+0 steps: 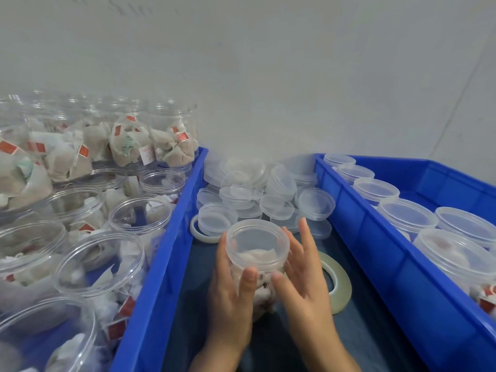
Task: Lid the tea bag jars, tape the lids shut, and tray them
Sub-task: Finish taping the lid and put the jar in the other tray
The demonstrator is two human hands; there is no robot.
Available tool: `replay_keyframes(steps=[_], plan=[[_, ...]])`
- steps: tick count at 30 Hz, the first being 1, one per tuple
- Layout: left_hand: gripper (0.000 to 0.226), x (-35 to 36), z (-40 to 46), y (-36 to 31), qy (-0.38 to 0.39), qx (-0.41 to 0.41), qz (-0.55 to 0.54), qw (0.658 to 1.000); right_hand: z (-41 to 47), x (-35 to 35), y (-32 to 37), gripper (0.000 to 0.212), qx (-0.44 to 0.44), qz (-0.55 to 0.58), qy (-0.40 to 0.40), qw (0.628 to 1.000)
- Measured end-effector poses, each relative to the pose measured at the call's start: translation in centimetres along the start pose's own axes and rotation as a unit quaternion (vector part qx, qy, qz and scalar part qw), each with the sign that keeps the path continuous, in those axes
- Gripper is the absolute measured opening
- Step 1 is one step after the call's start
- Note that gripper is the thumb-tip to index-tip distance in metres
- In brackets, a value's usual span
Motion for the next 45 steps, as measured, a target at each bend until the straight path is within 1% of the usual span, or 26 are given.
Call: replay_keyframes(steps=[2, 5, 8, 10, 14, 15, 17, 20, 21, 22, 23, 25, 26, 27, 29, 30, 32, 34, 35, 37, 39, 40, 42, 43, 44, 45], plan=[[0.102, -0.1, 0.0, 0.1, 0.007, -0.012, -0.01, 1.0, 0.0, -0.5, 0.0, 0.061, -0.006, 0.042, -0.054, 0.998], [0.098, 0.0, -0.1, 0.4, 0.03, -0.023, 0.003, 0.999, 0.0, -0.9, 0.2, 0.047, -0.006, 0.041, -0.118, 0.992], [0.106, 0.1, -0.4, 1.2, 0.013, -0.062, 0.05, 0.997, -0.1, -0.3, 0.2, 0.052, 0.013, 0.026, -0.103, 0.994], [0.103, 0.2, -0.5, 1.6, -0.001, -0.07, 0.067, 0.995, -0.2, 0.1, 0.4, 0.053, 0.02, 0.027, -0.095, 0.995], [0.093, 0.6, -0.6, 1.8, -0.012, -0.058, 0.047, 0.997, -0.9, -2.2, 1.5, 0.032, -0.042, -0.006, -0.263, 0.964], [0.092, 0.7, -0.7, 1.7, -0.012, -0.059, 0.042, 0.997, -1.0, -2.6, 1.7, 0.03, -0.043, -0.006, -0.282, 0.959], [0.091, 0.8, -0.7, 1.7, -0.013, -0.063, 0.037, 0.997, -0.8, -2.7, 1.5, 0.036, -0.028, -0.016, -0.252, 0.967], [0.091, 0.8, -0.6, 1.6, -0.021, -0.06, 0.05, 0.997, -0.1, -1.6, 0.7, 0.05, 0.019, -0.008, -0.117, 0.993], [0.091, 0.7, -0.6, 1.4, -0.022, -0.06, 0.055, 0.996, -0.1, -1.3, 0.7, 0.05, 0.024, -0.01, -0.098, 0.995], [0.091, 0.7, -0.6, 1.4, -0.022, -0.062, 0.058, 0.996, -0.2, -1.4, 0.8, 0.045, 0.015, -0.028, -0.115, 0.993], [0.092, 0.7, -0.6, 1.5, -0.019, -0.065, 0.06, 0.996, -0.5, -2.0, 1.1, 0.037, -0.004, -0.069, -0.164, 0.984], [0.09, 0.8, -0.7, 1.5, -0.02, -0.058, 0.054, 0.997, -1.0, -3.2, 2.6, 0.023, -0.041, -0.182, -0.259, 0.948], [0.089, 0.8, -0.6, 1.3, -0.021, -0.054, 0.048, 0.997, -0.7, -3.3, 3.6, 0.02, -0.061, -0.239, -0.251, 0.936], [0.087, 0.8, -0.5, 1.2, -0.019, -0.049, 0.04, 0.998, -0.1, -3.0, 4.6, 0.024, -0.079, -0.303, -0.196, 0.929], [0.085, 0.8, 0.0, 0.4, -0.013, -0.014, 0.033, 0.999, 1.6, -1.7, 5.5, 0.045, -0.074, -0.417, -0.008, 0.906], [0.086, 0.8, 0.2, -0.1, -0.005, 0.004, 0.043, 0.999, 2.4, -0.9, 5.7, 0.054, -0.055, -0.459, 0.082, 0.883], [0.085, 0.8, 0.5, -0.4, 0.019, 0.014, 0.098, 0.995, 3.8, 0.4, 5.7, 0.063, -0.019, -0.507, 0.204, 0.838], [0.08, 0.6, 0.6, -0.2, 0.012, -0.001, 0.168, 0.986, 4.8, 1.3, 5.2, 0.065, 0.015, -0.55, 0.258, 0.794], [0.079, 0.7, 0.6, -0.1, 0.014, -0.014, 0.175, 0.984, 5.1, 1.7, 4.7, 0.061, 0.023, -0.577, 0.257, 0.775], [0.07, 0.9, 0.3, -0.3, 0.046, -0.057, 0.216, 0.974, 5.1, 2.6, 4.1, 0.051, 0.02, -0.626, 0.196, 0.754], [0.057, 0.6, 0.0, 0.3, 0.027, -0.04, 0.252, 0.966, 4.6, 3.6, 3.9, 0.046, 0.043, -0.645, 0.117, 0.754], [0.054, 0.5, 0.0, 0.5, 0.017, -0.051, 0.22, 0.974, 4.3, 3.9, 3.6, 0.045, 0.053, -0.649, 0.097, 0.753], [0.065, 0.5, -0.2, 0.2, 0.023, -0.047, 0.223, 0.973, 4.1, 4.0, 3.5, 0.048, 0.051, -0.642, 0.096, 0.759], [0.072, 0.6, -0.4, 0.4, 0.01, -0.038, 0.212, 0.976, 4.2, 3.7, 3.4, 0.049, 0.053, -0.603, 0.111, 0.788], [0.071, 0.7, -0.5, 0.7, 0.01, -0.038, 0.244, 0.969, 4.3, 3.0, 3.7, 0.047, 0.062, -0.513, 0.124, 0.847], [0.07, 0.8, -0.6, 0.2, 0.004, -0.034, 0.223, 0.974, 4.4, 2.1, 4.4, 0.04, 0.071, -0.368, 0.108, 0.921]])
Point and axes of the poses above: each hand's wrist, its own z-axis towards the middle knuckle, its own x-axis out of the palm, y = z × x, the point moved 3 cm from there along z, towards the middle knuckle, and after that the axes turned 13 degrees about y, right-handed, at the moved point
